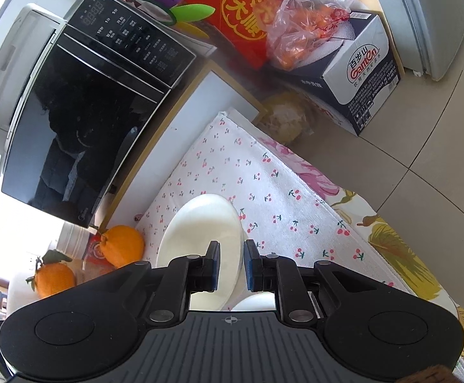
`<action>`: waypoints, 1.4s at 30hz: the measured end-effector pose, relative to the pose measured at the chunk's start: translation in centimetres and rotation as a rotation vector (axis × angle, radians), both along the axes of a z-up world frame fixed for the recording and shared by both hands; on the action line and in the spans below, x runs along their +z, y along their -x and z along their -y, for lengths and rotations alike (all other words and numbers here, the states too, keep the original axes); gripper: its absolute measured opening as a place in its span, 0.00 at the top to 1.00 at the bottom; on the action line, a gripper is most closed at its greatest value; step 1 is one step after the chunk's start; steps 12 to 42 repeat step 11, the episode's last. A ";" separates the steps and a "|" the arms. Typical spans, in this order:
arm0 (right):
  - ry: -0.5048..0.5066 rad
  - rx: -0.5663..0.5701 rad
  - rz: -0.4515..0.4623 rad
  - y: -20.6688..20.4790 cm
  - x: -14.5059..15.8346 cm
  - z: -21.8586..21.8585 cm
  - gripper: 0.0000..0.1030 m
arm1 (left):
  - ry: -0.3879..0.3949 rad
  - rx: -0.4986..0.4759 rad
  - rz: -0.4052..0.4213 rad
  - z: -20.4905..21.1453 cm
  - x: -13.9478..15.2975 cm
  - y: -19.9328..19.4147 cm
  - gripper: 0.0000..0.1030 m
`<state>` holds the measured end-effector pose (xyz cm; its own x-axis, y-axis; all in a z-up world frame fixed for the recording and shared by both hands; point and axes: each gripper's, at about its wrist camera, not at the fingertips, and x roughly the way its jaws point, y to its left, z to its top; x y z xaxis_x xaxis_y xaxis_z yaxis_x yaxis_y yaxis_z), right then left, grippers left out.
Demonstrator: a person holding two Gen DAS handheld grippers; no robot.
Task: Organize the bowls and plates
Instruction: 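Lift the last white bowl with the left gripper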
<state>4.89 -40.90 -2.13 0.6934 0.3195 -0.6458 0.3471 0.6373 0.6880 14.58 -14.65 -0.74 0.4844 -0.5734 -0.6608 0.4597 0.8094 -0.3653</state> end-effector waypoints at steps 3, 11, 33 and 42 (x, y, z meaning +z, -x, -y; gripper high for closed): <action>0.018 0.022 0.010 0.9 0.6 -0.4 0.84 | 0.032 0.015 -0.014 -0.9 -0.2 1.1 0.92; 0.045 0.059 0.003 2.4 1.2 -1.4 0.83 | 0.035 0.016 -0.017 -1.6 0.4 2.6 0.92; 0.045 0.059 0.003 2.4 1.2 -1.4 0.83 | 0.035 0.016 -0.017 -1.6 0.4 2.6 0.92; 0.045 0.059 0.003 2.4 1.2 -1.4 0.83 | 0.035 0.016 -0.017 -1.6 0.4 2.6 0.92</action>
